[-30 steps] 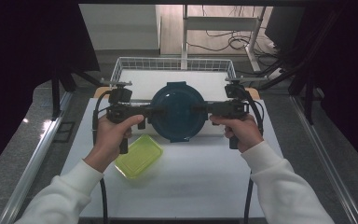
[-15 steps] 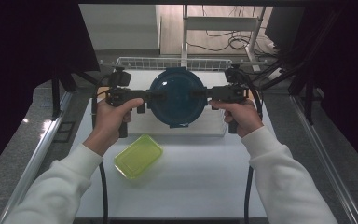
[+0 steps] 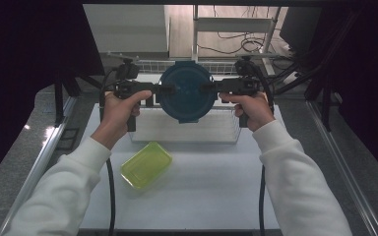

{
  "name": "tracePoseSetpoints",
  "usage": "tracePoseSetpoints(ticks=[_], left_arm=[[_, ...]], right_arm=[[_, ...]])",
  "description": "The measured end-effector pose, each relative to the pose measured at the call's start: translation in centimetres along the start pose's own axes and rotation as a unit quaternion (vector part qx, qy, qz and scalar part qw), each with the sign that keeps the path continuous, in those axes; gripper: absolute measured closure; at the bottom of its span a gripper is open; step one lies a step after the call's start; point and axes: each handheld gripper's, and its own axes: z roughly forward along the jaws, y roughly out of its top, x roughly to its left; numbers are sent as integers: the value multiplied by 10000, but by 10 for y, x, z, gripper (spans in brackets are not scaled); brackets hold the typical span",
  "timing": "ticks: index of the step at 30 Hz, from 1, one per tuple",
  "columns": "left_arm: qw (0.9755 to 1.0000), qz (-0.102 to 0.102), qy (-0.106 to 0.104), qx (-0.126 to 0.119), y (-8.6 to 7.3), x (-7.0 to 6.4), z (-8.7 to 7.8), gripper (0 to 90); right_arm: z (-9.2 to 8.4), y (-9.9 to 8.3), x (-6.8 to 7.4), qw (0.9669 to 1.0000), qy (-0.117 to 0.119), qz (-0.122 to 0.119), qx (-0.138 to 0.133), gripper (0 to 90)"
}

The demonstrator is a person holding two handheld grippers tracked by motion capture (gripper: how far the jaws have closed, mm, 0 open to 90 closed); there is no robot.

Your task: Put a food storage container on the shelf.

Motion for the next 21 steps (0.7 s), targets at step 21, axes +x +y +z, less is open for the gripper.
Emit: tracePoseSetpoints(ticks=[21], left_arm=[[10000, 8, 18, -21, 39, 7, 6, 362]], right_arm=[[5, 39, -9, 10000, 28, 51, -60, 373]])
